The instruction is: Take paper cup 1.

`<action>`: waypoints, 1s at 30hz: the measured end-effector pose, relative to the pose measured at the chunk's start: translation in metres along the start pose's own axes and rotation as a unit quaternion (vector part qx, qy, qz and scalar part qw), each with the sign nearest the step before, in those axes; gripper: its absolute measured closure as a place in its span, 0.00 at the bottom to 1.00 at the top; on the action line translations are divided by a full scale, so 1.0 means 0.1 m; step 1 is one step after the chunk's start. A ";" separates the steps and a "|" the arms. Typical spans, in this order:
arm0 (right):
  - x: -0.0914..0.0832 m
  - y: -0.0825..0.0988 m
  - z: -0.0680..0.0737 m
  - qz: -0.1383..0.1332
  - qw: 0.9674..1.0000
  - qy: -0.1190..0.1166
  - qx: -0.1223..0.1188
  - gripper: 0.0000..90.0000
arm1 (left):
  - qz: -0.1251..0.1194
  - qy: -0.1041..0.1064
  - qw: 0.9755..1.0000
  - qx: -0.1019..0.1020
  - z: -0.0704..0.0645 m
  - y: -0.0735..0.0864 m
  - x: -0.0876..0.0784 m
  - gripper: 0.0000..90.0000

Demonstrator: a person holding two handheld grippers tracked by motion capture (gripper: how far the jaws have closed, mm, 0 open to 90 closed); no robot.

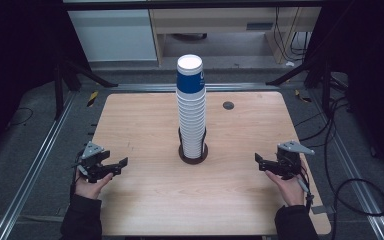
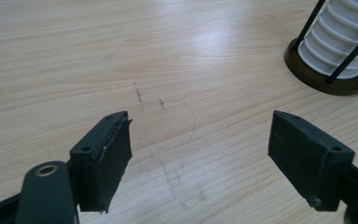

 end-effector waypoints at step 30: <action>-0.46 -0.85 0.33 -0.103 0.991 -0.076 -0.046 0.11 | 0.013 0.021 1.000 0.003 -0.10 0.01 0.09 0.21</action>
Point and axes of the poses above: each handheld gripper's, and its own axes: x roughly forward along the jaws, y roughly out of its underside, z roughly to its left, the point moved 2 cm from there along x, roughly forward along the jaws, and after that the axes turned 6 degrees about z, right-handed, at the moved point
